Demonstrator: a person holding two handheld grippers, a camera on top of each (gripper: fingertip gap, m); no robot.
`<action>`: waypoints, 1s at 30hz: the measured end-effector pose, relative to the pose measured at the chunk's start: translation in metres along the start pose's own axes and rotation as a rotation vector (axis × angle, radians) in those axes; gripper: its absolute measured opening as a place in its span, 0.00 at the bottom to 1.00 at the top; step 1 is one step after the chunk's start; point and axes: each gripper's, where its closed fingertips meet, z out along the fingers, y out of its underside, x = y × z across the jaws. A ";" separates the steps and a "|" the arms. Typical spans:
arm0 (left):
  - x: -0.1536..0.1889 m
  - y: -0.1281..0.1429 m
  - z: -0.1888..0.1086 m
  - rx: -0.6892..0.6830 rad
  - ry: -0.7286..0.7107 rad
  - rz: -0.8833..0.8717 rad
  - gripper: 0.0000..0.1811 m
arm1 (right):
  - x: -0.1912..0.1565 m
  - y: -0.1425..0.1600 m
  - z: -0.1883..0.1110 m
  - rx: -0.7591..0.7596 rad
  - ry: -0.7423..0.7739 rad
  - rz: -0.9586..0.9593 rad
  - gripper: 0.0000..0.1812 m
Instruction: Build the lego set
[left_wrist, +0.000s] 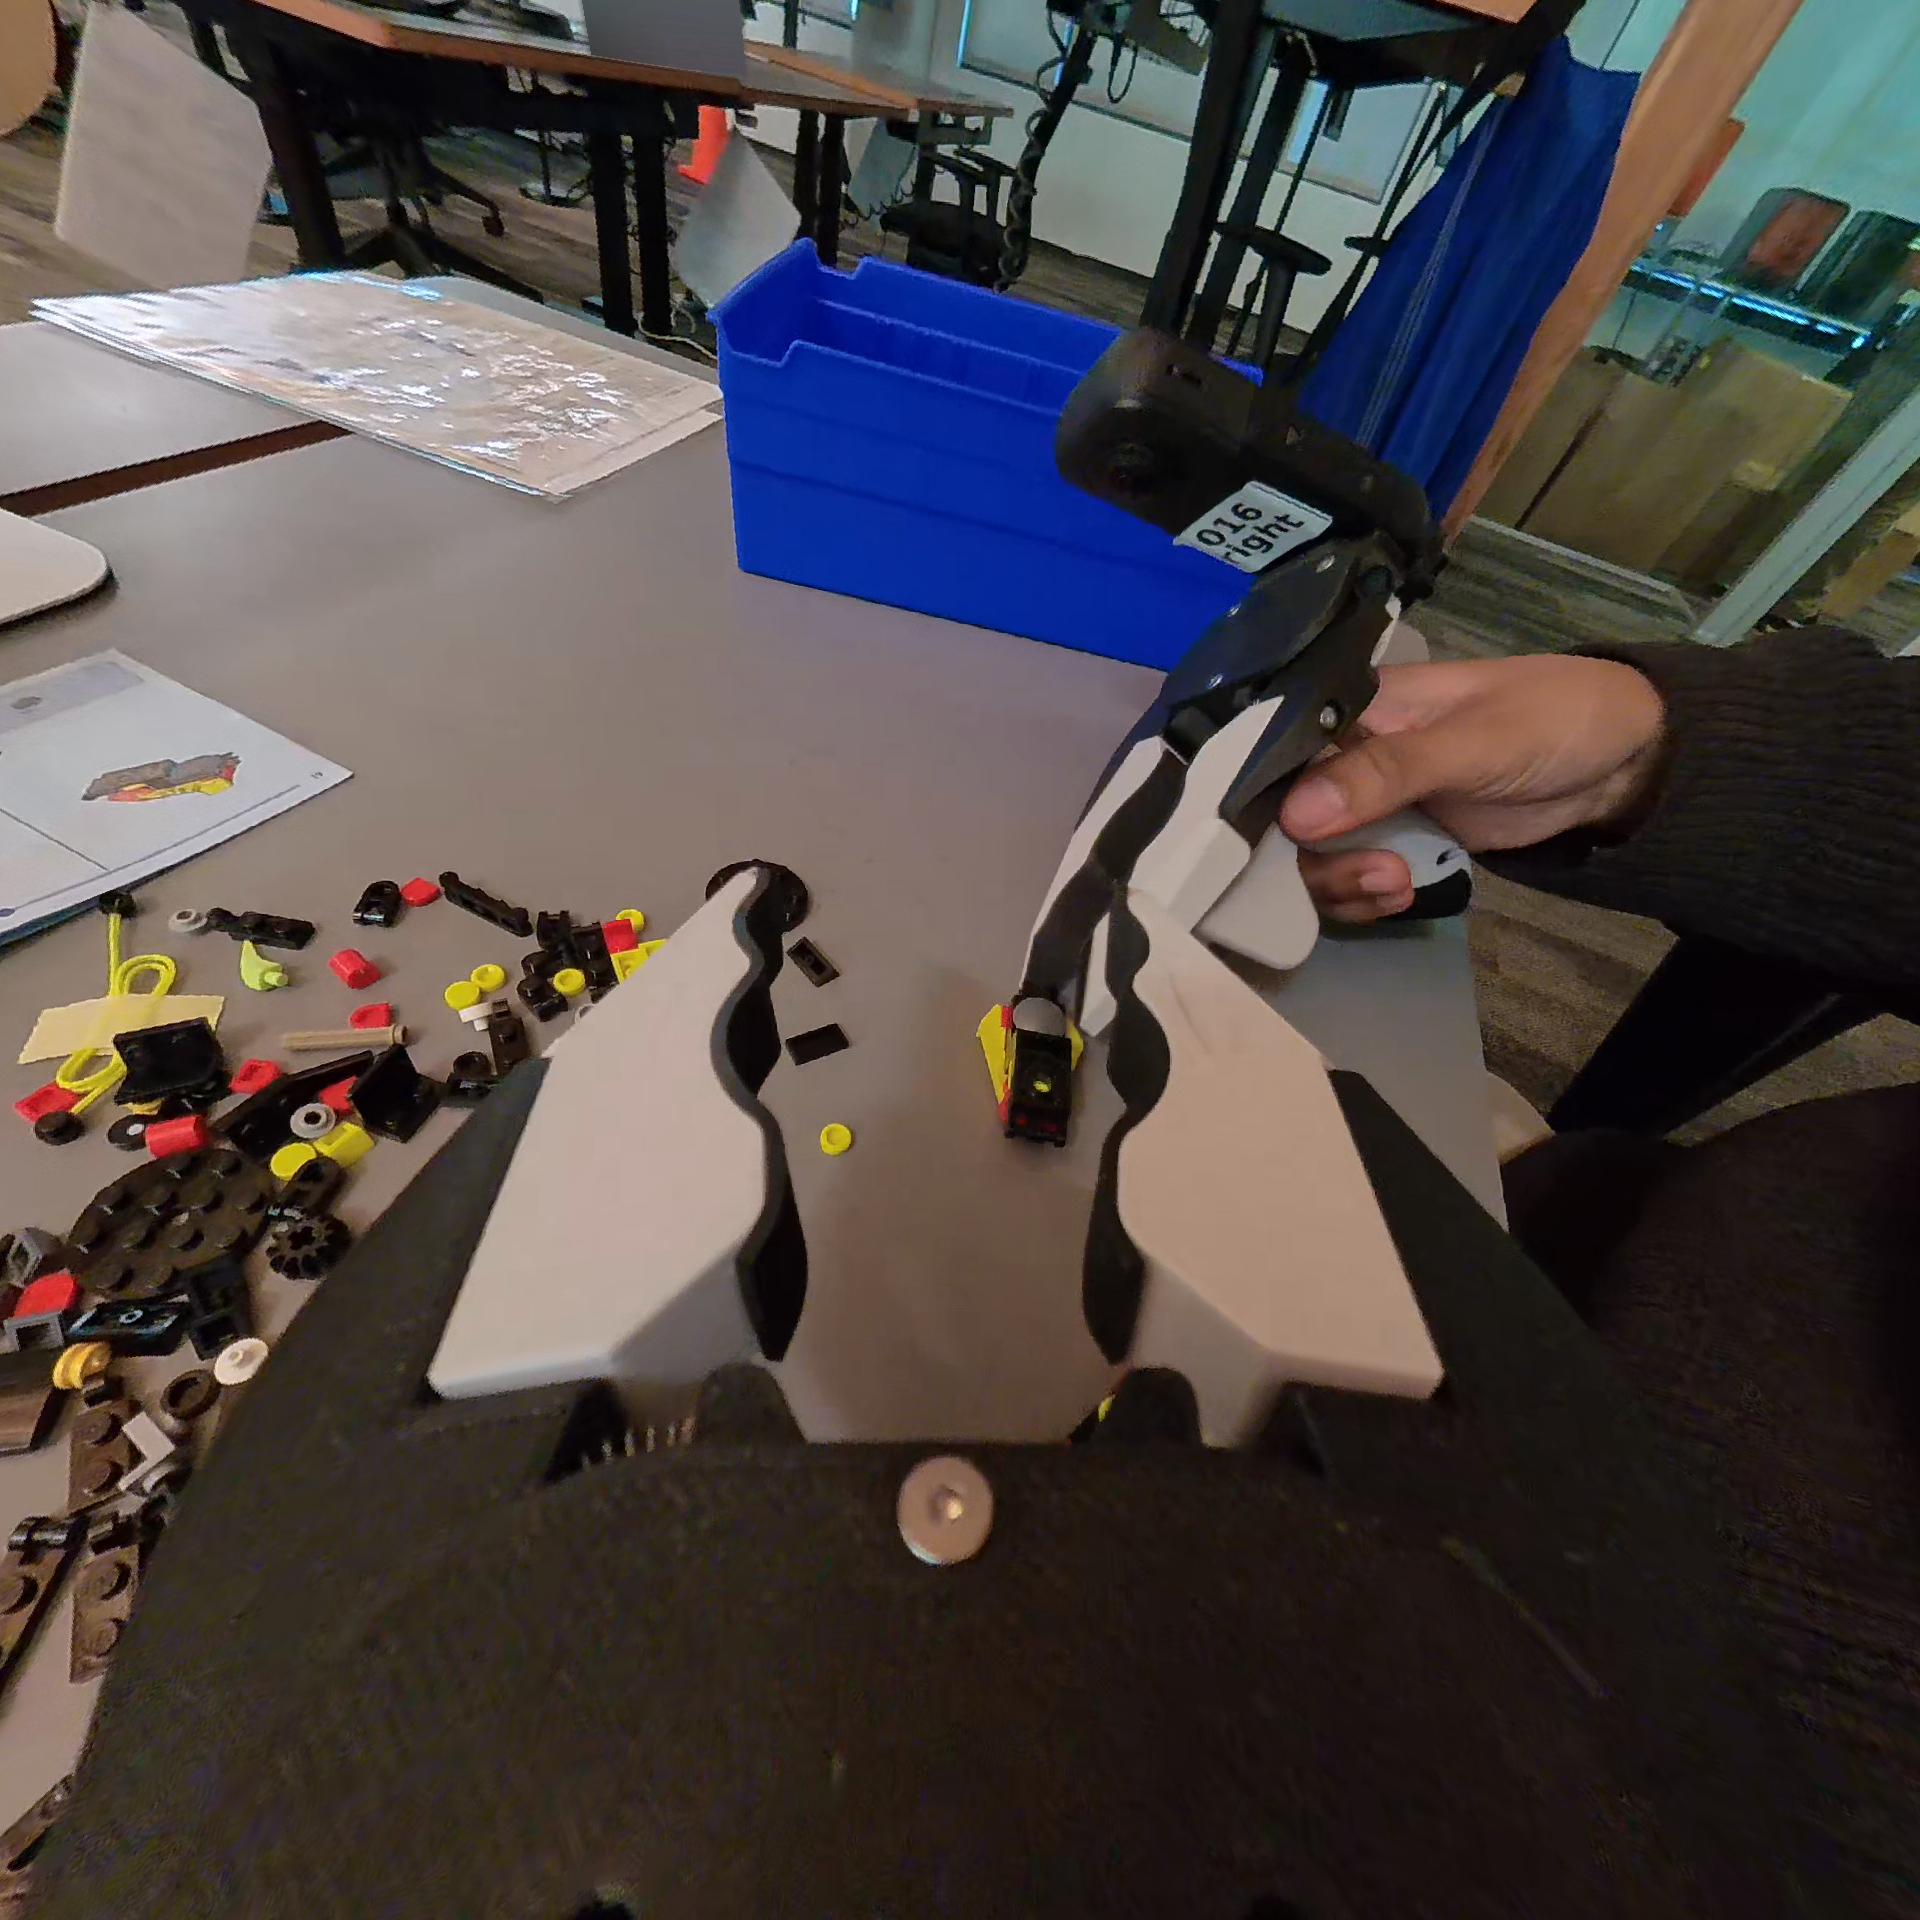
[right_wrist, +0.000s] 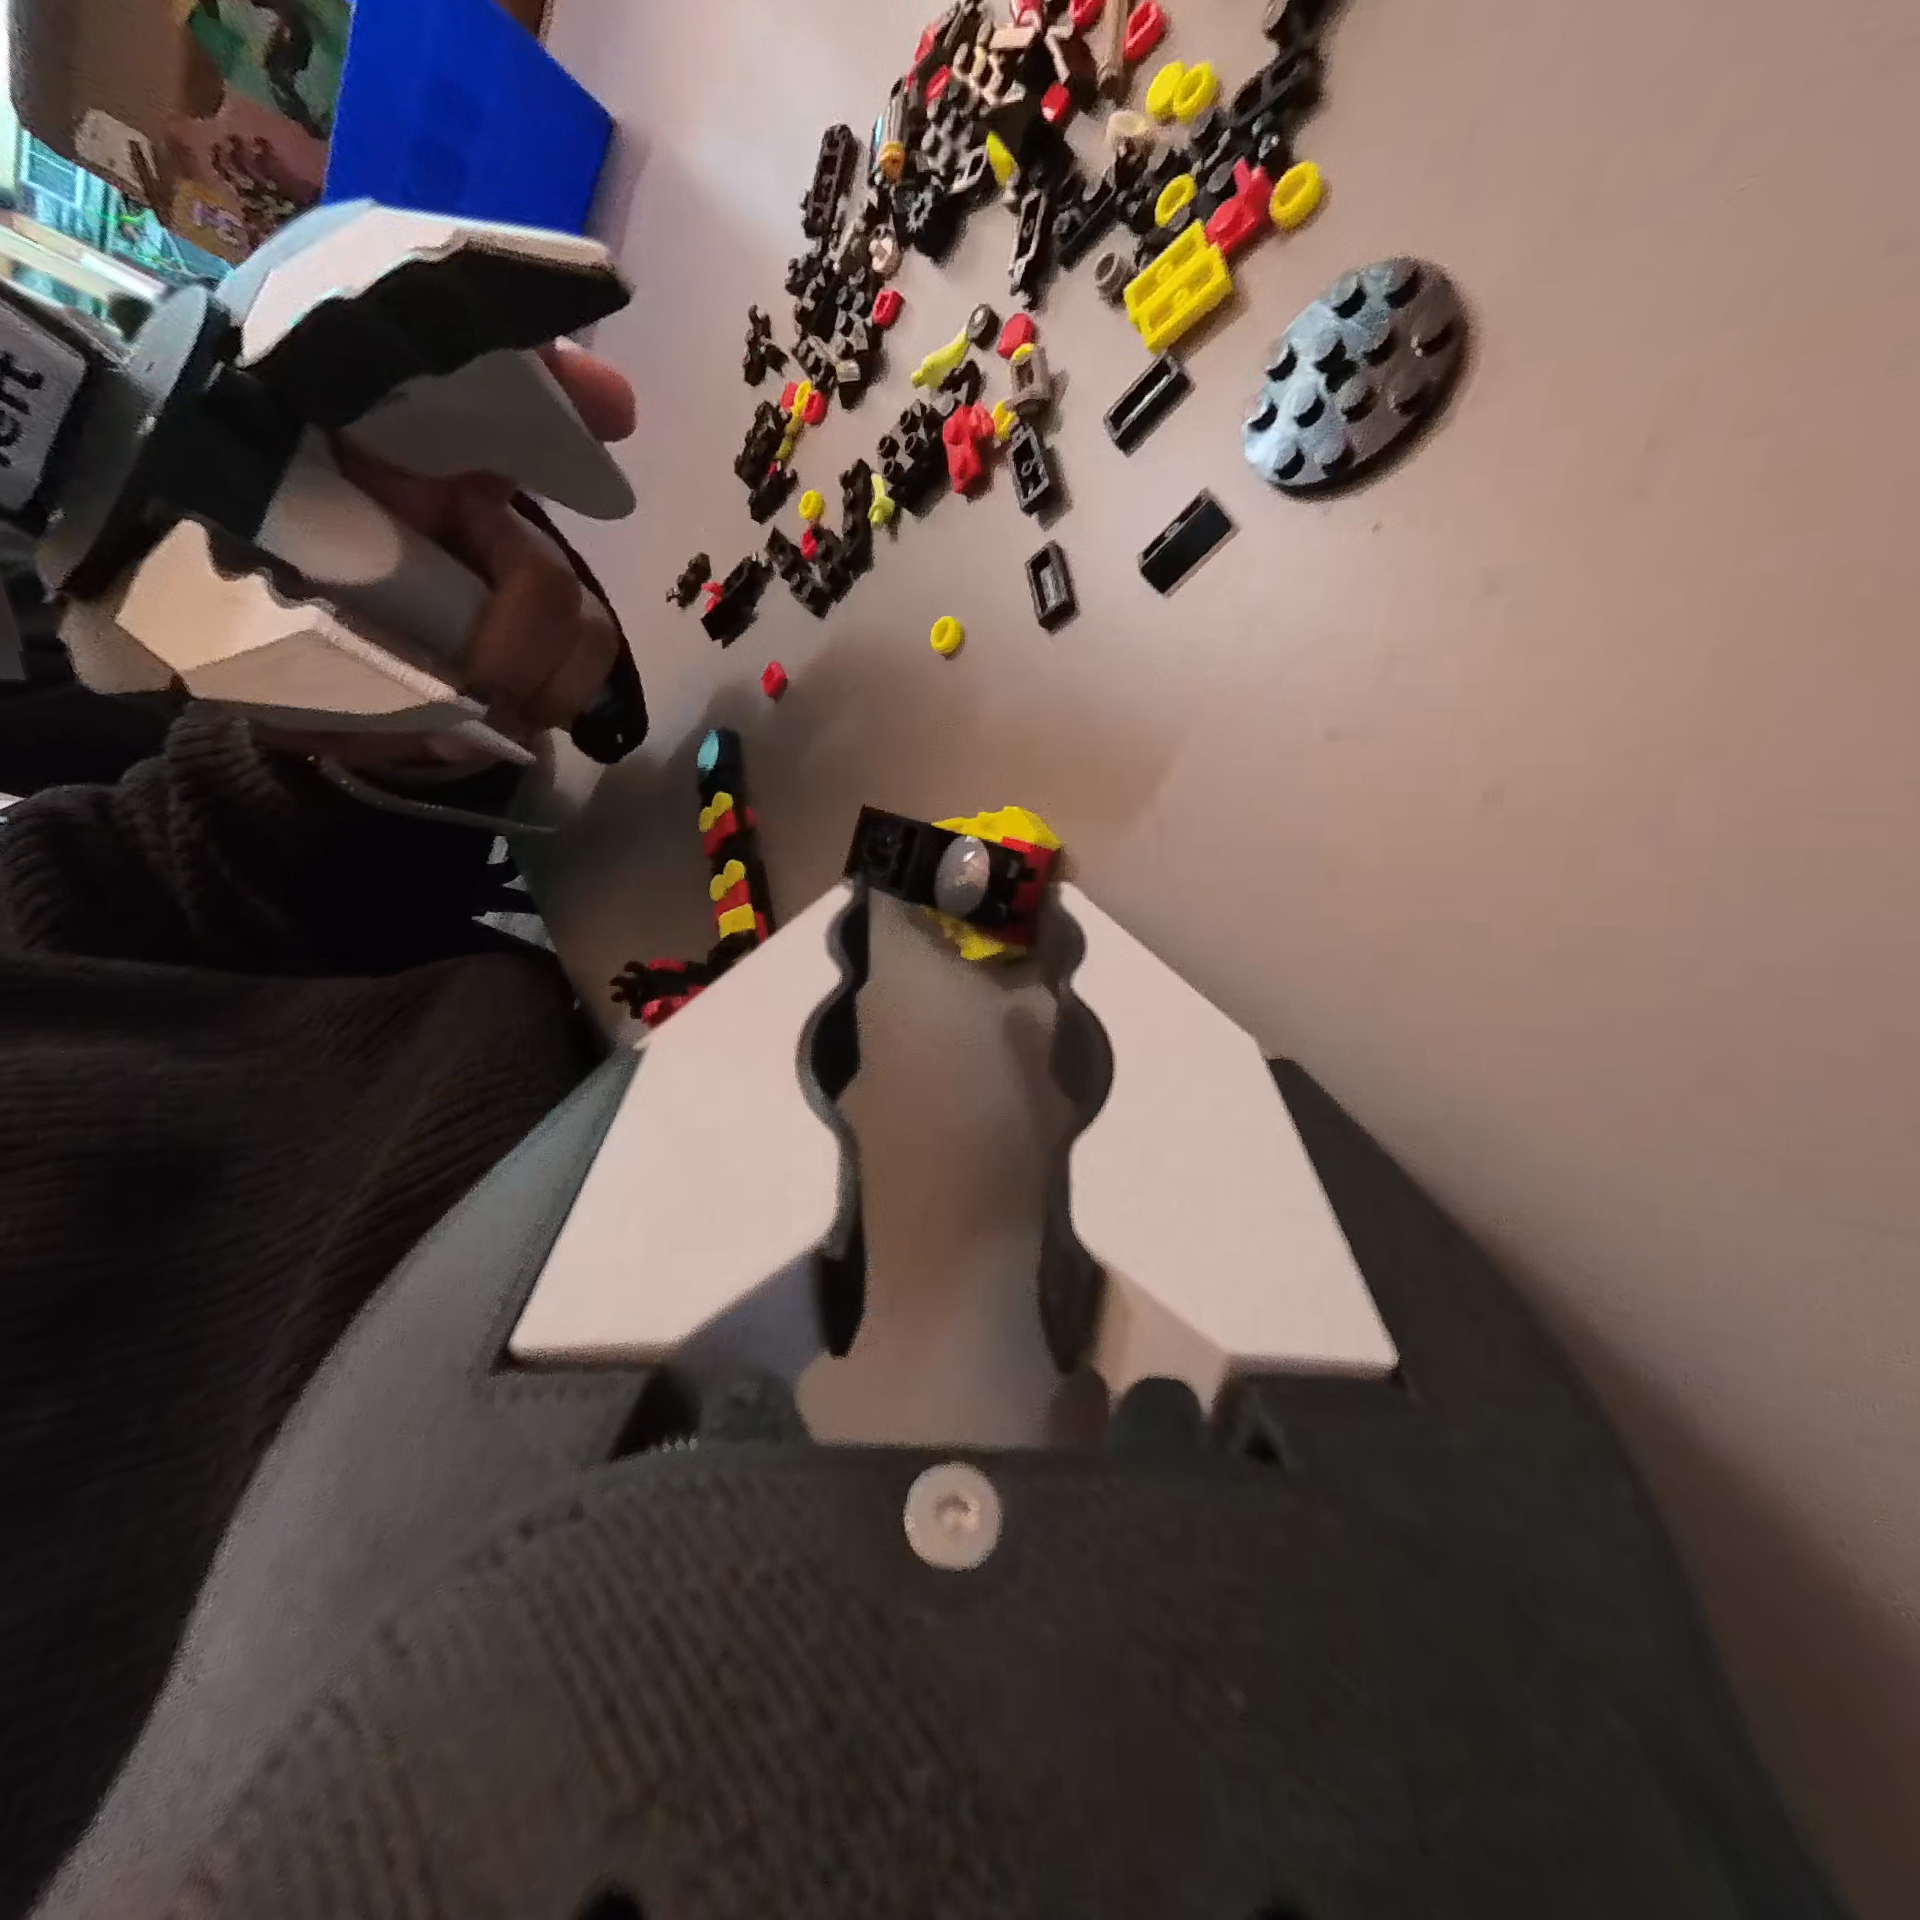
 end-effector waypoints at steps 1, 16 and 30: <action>0.000 0.000 0.000 0.000 -0.001 0.001 0.33 | 0.000 -0.002 -0.003 0.010 -0.002 -0.011 0.20; 0.008 0.024 0.012 -0.119 0.034 -0.006 0.27 | -0.023 -0.044 -0.037 0.219 0.235 -0.569 0.21; 0.002 0.039 0.019 -0.192 -0.031 0.048 0.26 | -0.023 -0.060 -0.049 0.370 0.088 -0.366 0.23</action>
